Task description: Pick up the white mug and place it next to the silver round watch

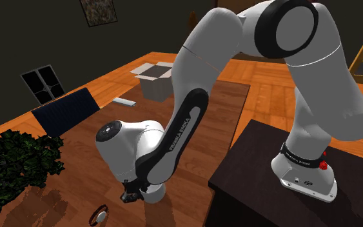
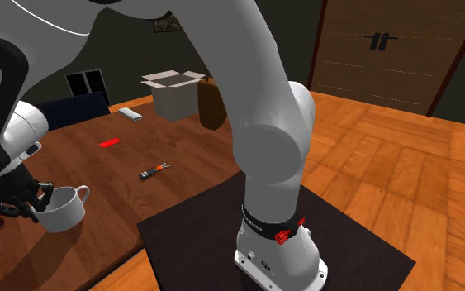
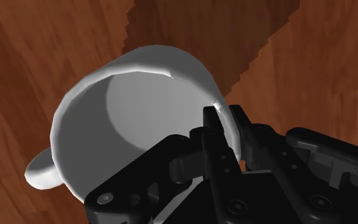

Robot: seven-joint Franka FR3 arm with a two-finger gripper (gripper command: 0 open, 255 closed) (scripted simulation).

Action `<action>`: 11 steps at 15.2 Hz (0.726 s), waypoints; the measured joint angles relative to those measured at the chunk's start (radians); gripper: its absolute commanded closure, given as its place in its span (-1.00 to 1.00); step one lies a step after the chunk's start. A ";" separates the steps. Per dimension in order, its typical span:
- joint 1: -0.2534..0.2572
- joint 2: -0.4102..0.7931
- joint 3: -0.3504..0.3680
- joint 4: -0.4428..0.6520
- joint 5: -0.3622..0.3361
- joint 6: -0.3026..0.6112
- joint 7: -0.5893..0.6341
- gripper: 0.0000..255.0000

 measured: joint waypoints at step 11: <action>0.003 0.012 -0.003 0.004 -0.004 0.008 0.003 -1.00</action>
